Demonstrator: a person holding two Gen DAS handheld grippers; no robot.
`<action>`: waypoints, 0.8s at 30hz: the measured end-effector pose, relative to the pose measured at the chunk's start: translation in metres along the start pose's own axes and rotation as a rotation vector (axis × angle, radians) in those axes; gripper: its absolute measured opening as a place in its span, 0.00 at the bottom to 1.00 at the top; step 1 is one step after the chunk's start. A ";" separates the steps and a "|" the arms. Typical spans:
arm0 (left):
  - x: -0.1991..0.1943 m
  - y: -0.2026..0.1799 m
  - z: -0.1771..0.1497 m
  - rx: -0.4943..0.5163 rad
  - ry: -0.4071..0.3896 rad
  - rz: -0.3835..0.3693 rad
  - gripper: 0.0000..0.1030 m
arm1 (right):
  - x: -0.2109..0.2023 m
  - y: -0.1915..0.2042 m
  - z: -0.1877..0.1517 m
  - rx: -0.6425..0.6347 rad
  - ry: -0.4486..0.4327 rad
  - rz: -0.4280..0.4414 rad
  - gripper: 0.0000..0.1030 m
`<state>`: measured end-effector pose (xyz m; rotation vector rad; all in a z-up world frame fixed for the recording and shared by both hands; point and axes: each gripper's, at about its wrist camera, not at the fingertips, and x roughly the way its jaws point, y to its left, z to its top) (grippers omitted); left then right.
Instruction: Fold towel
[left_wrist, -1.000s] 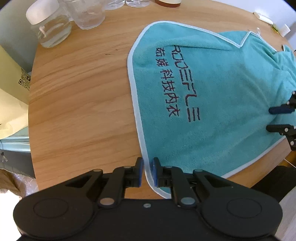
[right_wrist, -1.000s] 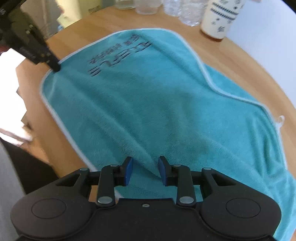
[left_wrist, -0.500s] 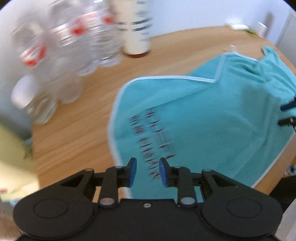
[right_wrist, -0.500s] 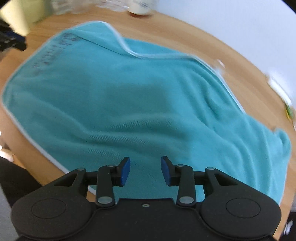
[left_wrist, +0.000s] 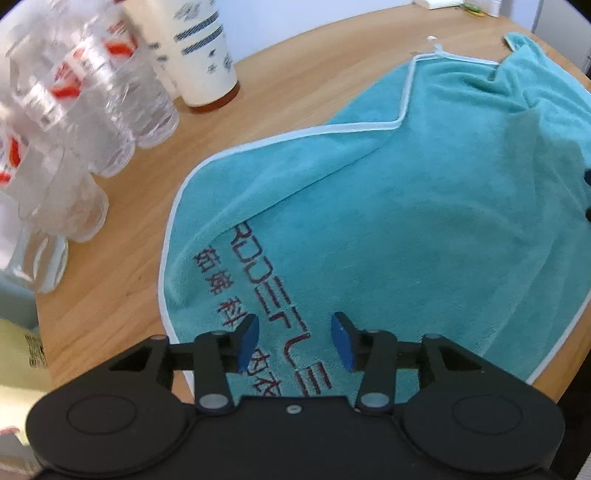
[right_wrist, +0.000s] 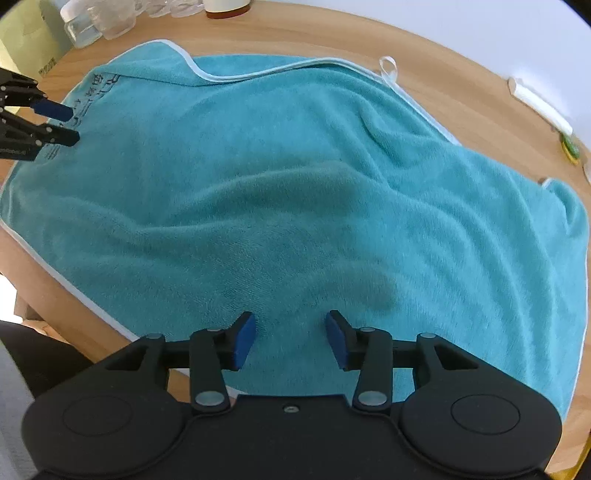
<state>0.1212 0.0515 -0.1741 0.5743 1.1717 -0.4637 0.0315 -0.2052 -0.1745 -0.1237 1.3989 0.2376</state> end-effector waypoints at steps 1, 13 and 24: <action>0.001 0.000 0.001 -0.005 0.008 0.004 0.45 | 0.000 0.001 -0.001 -0.008 0.007 0.001 0.50; 0.007 0.003 0.011 -0.045 0.070 0.033 0.60 | -0.058 -0.134 -0.056 0.228 -0.063 -0.156 0.50; 0.008 -0.012 0.021 -0.006 0.125 0.109 0.61 | -0.027 -0.232 -0.097 0.242 0.044 -0.252 0.36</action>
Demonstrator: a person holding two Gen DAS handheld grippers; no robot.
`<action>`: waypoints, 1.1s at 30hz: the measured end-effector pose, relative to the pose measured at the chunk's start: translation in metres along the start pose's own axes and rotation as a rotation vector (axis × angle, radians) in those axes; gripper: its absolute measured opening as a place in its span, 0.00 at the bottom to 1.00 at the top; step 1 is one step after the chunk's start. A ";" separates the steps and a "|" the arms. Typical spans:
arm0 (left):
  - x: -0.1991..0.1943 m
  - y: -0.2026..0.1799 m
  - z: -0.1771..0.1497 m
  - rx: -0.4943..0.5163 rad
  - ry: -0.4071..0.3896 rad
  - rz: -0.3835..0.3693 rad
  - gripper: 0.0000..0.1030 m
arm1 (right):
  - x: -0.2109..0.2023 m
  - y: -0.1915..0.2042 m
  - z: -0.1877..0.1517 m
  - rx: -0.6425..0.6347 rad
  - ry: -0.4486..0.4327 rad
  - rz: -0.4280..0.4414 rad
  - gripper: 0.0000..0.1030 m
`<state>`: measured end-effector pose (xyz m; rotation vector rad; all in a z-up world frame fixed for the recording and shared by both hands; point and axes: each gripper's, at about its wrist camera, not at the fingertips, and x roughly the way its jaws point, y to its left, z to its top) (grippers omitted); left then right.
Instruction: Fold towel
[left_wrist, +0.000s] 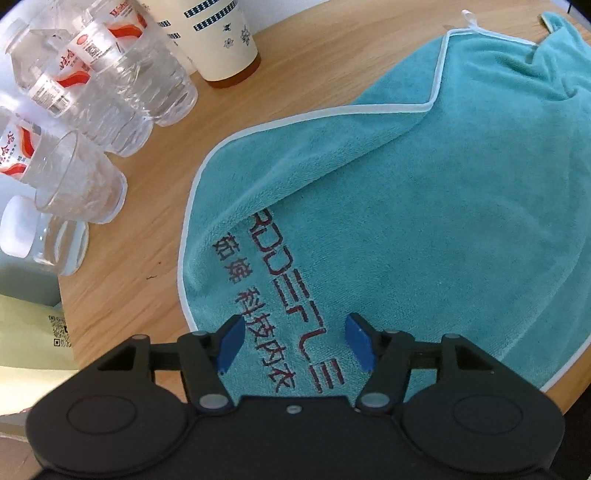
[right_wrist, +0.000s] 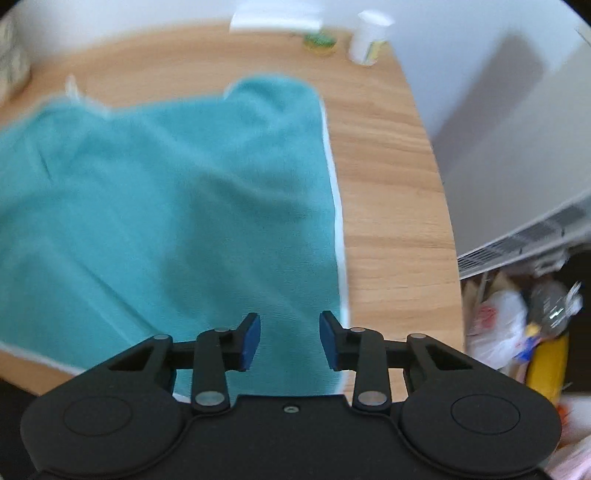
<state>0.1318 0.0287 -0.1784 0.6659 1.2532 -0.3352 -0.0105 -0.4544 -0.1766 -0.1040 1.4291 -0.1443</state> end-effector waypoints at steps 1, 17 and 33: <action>0.000 -0.001 0.000 0.006 0.001 0.007 0.61 | 0.000 -0.005 -0.001 0.019 -0.003 0.026 0.35; -0.002 -0.001 0.002 -0.086 0.063 0.039 0.61 | 0.000 -0.025 0.000 -0.071 -0.005 -0.010 0.44; -0.042 0.005 0.049 0.137 -0.206 0.220 0.61 | -0.021 0.000 0.111 -0.439 -0.249 -0.013 0.46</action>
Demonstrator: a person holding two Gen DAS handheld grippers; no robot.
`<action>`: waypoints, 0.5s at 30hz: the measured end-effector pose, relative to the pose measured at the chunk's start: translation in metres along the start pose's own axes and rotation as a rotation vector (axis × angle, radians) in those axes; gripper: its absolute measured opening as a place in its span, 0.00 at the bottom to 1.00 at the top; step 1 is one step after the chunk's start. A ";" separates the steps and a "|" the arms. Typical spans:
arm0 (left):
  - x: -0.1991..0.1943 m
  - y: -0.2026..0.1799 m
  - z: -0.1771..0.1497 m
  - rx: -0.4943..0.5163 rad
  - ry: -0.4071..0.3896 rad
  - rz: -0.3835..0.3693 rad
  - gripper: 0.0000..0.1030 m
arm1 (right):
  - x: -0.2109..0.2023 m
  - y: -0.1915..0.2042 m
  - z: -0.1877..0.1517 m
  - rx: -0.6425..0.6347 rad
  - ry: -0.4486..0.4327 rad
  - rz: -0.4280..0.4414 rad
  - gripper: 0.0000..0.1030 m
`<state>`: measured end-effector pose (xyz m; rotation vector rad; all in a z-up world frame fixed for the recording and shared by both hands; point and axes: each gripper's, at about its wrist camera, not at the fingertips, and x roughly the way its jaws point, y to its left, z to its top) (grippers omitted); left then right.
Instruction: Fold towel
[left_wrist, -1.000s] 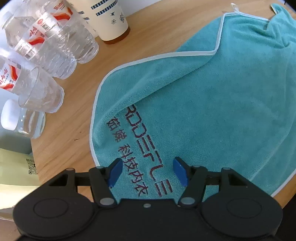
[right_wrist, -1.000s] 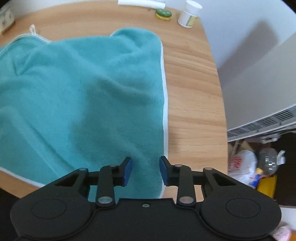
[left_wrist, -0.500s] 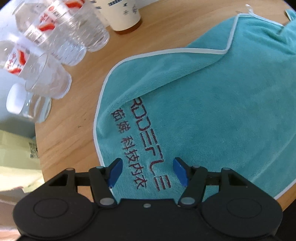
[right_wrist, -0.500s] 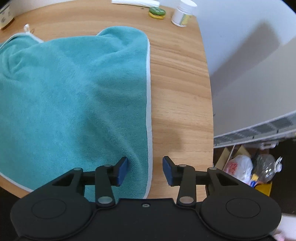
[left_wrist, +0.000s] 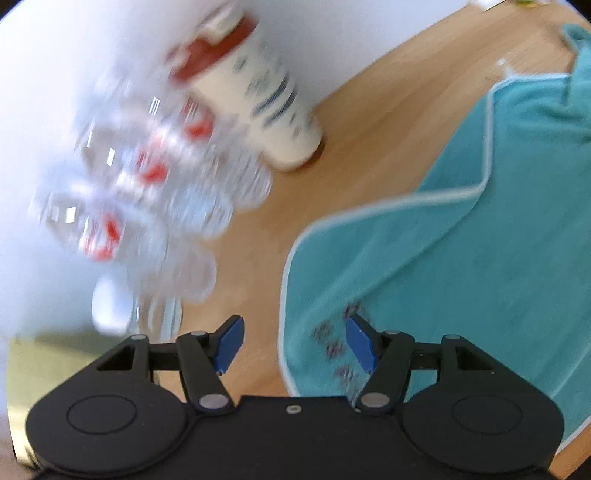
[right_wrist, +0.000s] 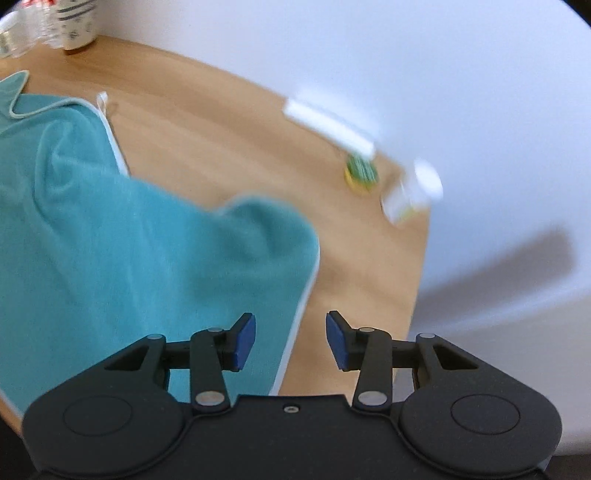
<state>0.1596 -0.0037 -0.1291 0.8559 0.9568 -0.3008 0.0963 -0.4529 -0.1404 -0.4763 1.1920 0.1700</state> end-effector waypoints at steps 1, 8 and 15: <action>-0.001 -0.005 0.006 0.028 -0.022 0.000 0.61 | 0.007 -0.003 0.010 -0.028 -0.010 0.007 0.46; 0.007 -0.047 0.041 0.246 -0.090 0.036 0.61 | 0.050 -0.012 0.053 -0.244 -0.037 0.037 0.44; 0.007 -0.074 0.046 0.390 -0.102 -0.048 0.61 | 0.073 -0.002 0.056 -0.376 0.021 0.115 0.44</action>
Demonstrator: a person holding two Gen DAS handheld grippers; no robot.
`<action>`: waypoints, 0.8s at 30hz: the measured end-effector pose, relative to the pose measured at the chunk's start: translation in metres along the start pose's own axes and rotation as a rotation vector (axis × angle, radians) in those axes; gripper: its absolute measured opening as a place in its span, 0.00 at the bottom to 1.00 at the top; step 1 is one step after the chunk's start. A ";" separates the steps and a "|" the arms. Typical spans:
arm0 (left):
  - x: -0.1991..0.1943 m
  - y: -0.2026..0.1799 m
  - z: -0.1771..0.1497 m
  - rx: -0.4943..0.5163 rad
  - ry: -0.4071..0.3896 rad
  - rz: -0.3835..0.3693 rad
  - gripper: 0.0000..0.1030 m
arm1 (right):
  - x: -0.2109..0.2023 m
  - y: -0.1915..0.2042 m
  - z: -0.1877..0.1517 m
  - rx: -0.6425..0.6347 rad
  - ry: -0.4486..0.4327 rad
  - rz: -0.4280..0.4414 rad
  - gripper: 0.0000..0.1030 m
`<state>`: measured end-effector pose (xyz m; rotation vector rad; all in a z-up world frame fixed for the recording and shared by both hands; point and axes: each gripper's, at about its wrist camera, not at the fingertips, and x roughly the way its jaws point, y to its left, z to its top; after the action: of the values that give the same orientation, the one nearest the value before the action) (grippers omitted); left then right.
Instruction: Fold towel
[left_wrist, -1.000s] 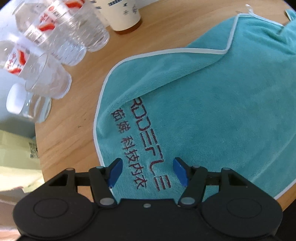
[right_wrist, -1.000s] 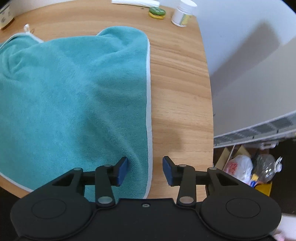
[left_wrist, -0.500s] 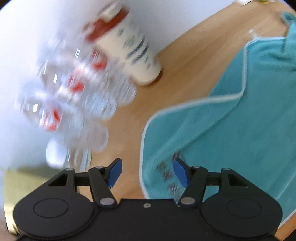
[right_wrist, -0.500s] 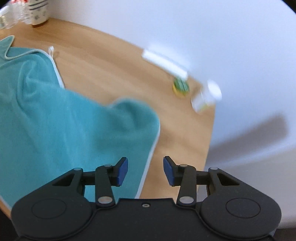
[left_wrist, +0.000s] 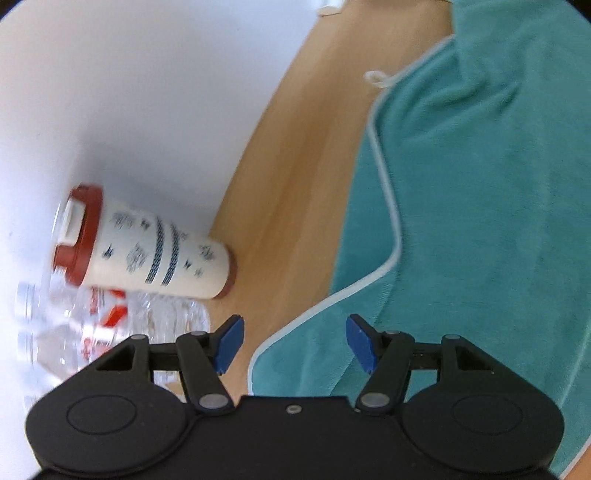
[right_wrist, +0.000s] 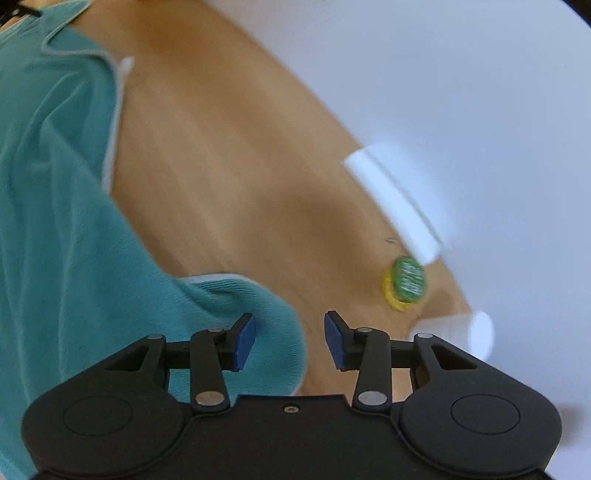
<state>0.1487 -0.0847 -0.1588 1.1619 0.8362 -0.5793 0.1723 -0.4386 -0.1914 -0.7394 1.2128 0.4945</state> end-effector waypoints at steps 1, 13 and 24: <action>0.000 0.000 0.000 0.000 0.001 -0.019 0.61 | 0.002 0.001 -0.001 -0.004 -0.001 0.001 0.44; 0.035 -0.004 0.007 0.096 -0.057 -0.122 0.61 | 0.010 0.007 0.005 0.033 0.062 0.091 0.10; 0.061 0.028 0.006 0.001 -0.052 -0.374 0.19 | 0.010 0.014 0.001 0.047 0.087 0.074 0.05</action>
<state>0.2073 -0.0805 -0.1924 0.9917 1.0166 -0.9127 0.1662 -0.4285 -0.2043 -0.6843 1.3325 0.4973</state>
